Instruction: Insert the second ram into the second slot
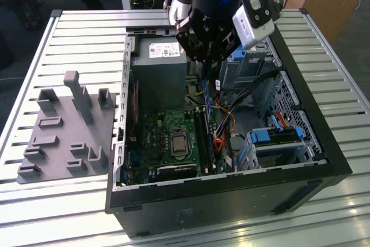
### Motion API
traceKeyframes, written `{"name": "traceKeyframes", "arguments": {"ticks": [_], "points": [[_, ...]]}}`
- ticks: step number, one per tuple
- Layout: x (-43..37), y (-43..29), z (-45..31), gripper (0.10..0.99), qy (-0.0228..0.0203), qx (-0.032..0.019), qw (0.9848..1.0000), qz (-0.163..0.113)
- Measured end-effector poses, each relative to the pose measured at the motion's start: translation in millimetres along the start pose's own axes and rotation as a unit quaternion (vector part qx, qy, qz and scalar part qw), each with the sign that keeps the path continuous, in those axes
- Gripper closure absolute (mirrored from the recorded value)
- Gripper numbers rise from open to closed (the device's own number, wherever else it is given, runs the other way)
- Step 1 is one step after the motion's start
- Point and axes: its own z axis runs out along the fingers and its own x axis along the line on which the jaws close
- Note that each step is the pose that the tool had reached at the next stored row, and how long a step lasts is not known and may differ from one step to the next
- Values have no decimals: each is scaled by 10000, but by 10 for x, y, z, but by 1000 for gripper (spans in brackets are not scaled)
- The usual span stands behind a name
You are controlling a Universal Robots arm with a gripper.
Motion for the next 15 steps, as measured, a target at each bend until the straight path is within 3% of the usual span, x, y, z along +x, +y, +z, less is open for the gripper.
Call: {"name": "traceKeyframes", "arguments": {"ticks": [15], "points": [[0, -2, 53, 949, 0, 16, 10000, 1]]}}
